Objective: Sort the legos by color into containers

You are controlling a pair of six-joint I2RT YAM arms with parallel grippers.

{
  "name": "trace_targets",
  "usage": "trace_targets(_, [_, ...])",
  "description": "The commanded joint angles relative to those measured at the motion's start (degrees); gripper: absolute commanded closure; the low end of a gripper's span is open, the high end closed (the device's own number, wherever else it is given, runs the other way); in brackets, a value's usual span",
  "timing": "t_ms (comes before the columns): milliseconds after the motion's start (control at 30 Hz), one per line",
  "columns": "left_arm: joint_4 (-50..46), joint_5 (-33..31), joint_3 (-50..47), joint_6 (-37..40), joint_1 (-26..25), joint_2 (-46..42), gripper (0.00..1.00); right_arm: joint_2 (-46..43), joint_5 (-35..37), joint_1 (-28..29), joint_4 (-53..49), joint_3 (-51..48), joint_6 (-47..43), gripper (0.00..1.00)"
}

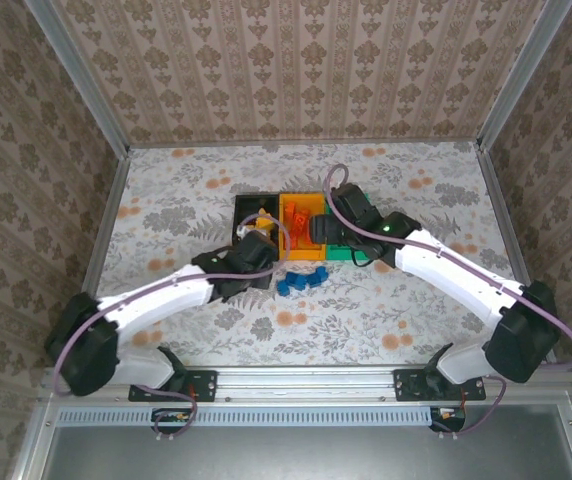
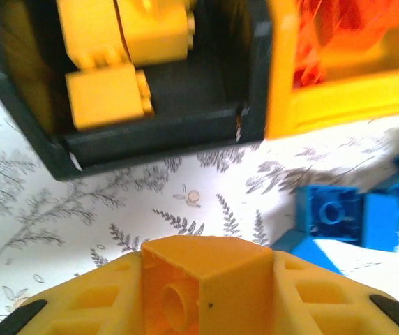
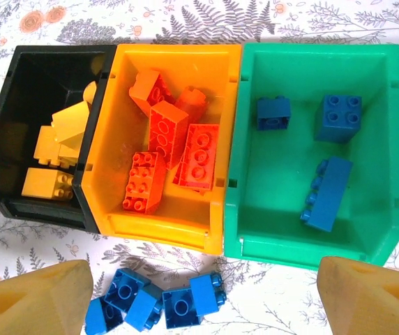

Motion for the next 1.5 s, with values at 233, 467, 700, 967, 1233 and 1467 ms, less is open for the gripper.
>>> trace_targets(233, [0.1,3.4,15.5,7.8,13.8,10.9,0.61,-3.7,2.2,-0.8,-0.2,-4.5,2.3,0.15])
trace_targets(467, [-0.8,4.1,23.9,8.8,16.6,22.2,0.46,-5.5,1.9,-0.9,-1.4,-6.3,2.7,0.14])
trace_targets(700, [-0.7,6.3,26.4,7.3,15.4,19.1,0.15,-6.3,0.4,-0.9,-1.1,-7.8,2.5,0.13])
trace_targets(967, [1.9,9.2,17.1,3.1,12.5,2.3,0.00,-1.1,-7.4,4.9,3.9,-7.8,-2.5,0.25])
trace_targets(1233, [-2.6,3.6,-1.7,-2.9,11.9,-19.7,0.00,15.4,-8.7,13.7,4.1,1.3,-4.6,0.35])
trace_targets(1467, [-8.7,1.5,-8.6,-6.1,12.1,-29.1,0.00,25.8,-5.7,15.2,1.5,7.6,-3.4,0.44])
